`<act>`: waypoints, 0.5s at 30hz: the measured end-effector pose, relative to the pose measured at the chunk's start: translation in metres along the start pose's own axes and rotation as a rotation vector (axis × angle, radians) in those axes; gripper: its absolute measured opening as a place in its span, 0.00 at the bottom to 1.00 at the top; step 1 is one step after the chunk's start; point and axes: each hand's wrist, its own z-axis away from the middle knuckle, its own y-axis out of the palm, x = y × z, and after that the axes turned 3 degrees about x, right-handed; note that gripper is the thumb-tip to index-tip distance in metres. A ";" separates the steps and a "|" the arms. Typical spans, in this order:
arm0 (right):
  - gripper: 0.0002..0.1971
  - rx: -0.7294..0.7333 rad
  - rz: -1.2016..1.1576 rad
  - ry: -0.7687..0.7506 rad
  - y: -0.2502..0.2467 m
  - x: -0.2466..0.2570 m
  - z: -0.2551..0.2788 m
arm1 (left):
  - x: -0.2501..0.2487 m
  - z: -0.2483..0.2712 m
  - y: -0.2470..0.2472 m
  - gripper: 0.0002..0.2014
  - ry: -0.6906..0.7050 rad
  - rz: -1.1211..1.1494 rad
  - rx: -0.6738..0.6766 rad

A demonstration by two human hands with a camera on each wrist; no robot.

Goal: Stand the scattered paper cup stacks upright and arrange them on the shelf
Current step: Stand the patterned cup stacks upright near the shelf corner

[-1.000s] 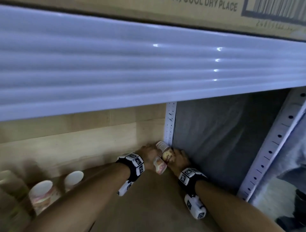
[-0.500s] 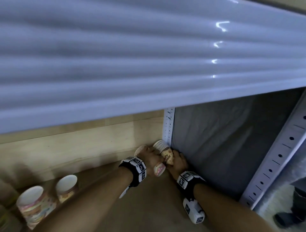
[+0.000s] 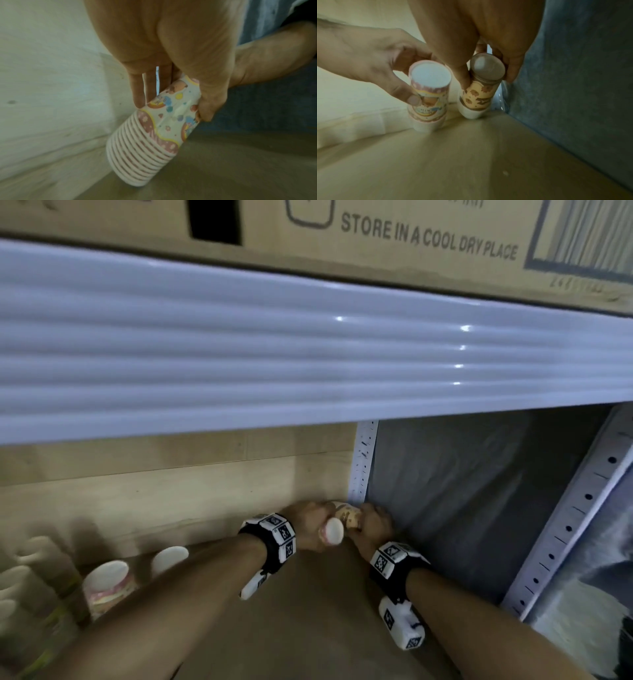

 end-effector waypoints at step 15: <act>0.33 0.293 0.064 -0.200 -0.048 0.078 0.034 | 0.014 0.074 -0.032 0.24 -0.355 0.381 -0.047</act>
